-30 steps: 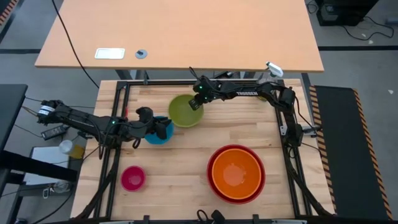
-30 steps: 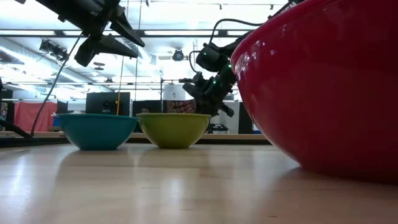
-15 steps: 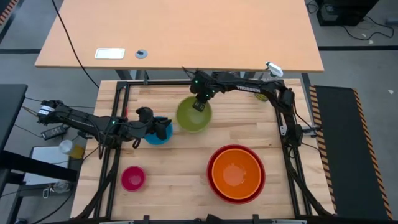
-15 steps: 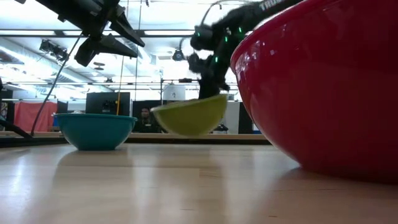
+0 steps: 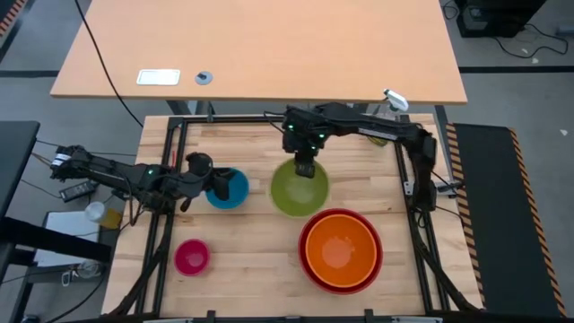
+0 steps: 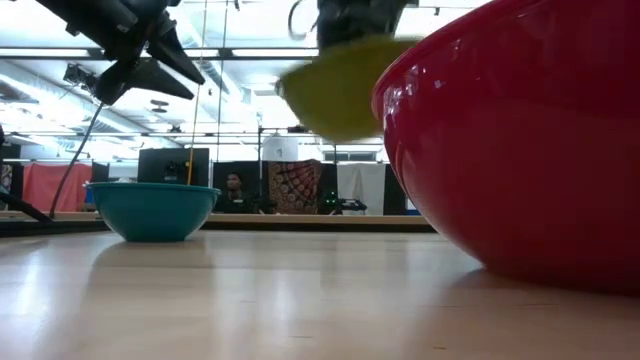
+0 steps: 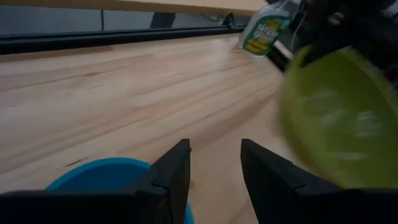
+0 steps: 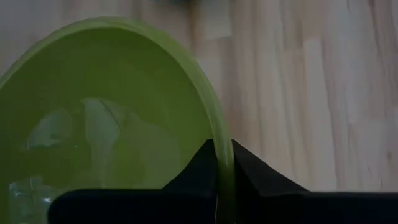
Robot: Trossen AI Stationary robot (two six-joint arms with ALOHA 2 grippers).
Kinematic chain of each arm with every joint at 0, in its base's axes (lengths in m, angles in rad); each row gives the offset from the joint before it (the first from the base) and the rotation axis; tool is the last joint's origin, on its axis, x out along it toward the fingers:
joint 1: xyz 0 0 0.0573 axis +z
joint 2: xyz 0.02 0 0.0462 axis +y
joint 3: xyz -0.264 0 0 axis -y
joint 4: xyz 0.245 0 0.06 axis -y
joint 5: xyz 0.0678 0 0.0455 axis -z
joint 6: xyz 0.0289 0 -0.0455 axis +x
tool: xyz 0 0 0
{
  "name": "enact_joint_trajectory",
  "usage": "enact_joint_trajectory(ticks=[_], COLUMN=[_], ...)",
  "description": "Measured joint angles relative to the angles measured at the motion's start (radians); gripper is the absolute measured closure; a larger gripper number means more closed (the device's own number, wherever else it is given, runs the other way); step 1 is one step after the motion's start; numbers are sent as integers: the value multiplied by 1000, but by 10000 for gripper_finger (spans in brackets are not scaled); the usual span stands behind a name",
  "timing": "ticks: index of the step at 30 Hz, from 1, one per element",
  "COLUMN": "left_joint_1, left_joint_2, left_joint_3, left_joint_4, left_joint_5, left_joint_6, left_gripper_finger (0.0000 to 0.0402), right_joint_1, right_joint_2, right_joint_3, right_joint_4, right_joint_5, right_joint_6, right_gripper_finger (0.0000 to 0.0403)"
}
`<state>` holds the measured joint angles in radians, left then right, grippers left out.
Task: Nest bowls inside each other
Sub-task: Stack the green bowl on top of the orange bowl
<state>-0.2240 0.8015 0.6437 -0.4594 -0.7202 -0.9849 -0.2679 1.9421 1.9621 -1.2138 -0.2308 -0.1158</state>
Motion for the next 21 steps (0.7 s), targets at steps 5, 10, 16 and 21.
enact_joint_trajectory(ticks=[5, 10, 16, 21], left_joint_1=[30, 77, 117, 139], left_joint_2=[5, 5, 5, 5], left_joint_3=[0, 0, 0, 0], left_joint_4=[-24, -24, -24, -24], left_joint_5=[1, 0, 0, 0], left_joint_6=[0, 0, 3, 7], left_gripper_finger=[258, 258, 258, 258], right_joint_1=[76, 185, 346, 460], right_joint_2=[-110, -225, -333, -366], right_joint_3=[-15, -142, -434, -652], right_joint_4=[-13, -17, 33, 255], right_joint_5=[-75, -125, -68, 49], right_joint_6=[-64, -132, -75, 51], right_gripper_finger=[368, 370, 370, 370])
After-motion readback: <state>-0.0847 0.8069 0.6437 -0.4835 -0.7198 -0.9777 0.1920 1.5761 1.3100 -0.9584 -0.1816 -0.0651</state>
